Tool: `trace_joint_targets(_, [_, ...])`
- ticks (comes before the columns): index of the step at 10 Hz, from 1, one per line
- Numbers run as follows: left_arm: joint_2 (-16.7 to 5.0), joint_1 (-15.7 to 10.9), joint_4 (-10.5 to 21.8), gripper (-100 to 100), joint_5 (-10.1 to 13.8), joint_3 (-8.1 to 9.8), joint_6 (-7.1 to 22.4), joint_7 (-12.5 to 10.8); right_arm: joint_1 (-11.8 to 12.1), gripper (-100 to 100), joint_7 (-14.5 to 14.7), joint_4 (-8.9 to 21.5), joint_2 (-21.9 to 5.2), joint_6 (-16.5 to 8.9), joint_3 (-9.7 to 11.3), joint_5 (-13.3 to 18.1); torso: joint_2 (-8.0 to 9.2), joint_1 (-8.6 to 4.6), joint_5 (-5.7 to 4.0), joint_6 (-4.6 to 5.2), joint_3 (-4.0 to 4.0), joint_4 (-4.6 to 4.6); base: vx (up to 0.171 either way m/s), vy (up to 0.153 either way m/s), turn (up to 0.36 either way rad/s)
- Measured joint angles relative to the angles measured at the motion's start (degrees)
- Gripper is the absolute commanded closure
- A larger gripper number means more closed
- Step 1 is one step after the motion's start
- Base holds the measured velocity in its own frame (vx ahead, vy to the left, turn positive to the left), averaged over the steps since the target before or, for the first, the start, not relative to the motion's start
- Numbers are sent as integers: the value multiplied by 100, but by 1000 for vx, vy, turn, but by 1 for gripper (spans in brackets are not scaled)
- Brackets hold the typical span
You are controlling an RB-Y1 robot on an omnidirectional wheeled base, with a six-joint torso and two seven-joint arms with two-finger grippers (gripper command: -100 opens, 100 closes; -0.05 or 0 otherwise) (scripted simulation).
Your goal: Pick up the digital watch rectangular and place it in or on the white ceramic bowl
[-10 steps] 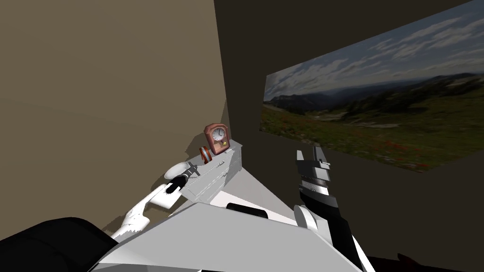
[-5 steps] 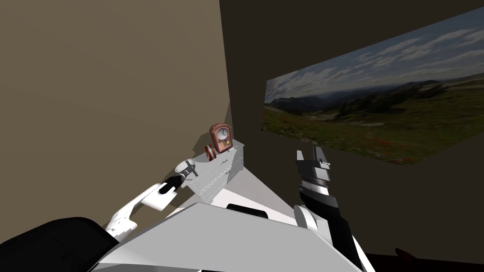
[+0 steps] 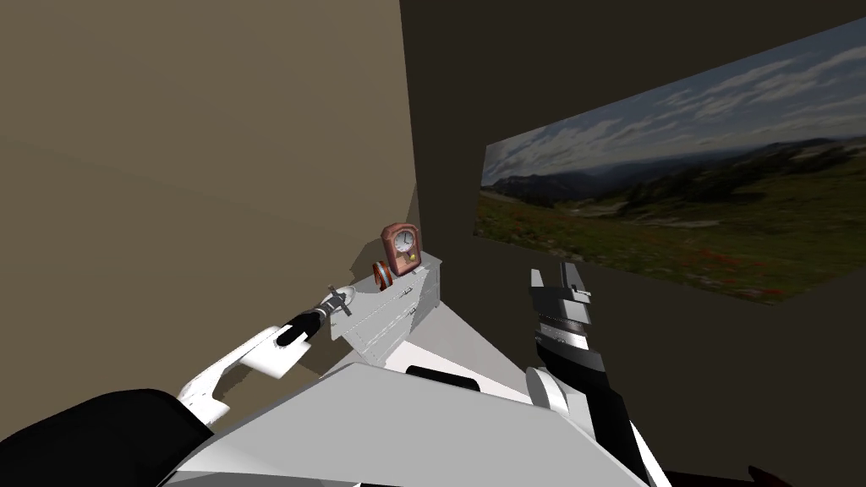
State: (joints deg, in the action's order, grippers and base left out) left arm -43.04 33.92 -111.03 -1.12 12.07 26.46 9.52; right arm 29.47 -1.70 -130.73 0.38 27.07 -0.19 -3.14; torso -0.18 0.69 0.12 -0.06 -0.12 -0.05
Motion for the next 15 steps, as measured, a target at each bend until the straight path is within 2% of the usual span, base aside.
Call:
trace_joint_targets(10, [-267,370,-1005,100,159,416,779,-400,0,0,0,0,-1,0,-1,0,-18,36,13,5,-9,-1,64,178,-17])
trace_joint_targets(11, [-274,368,-1015,-100,158,431,790,-411,0,0,0,0,0,0,0,0,-5,-5,12,5,-4,-3,8,22,-3])
trace_joint_targets(15, [-274,367,-1013,-100,157,432,788,-411,-1,0,0,0,2,0,2,0,16,-59,-3,4,8,2,1,2,0])
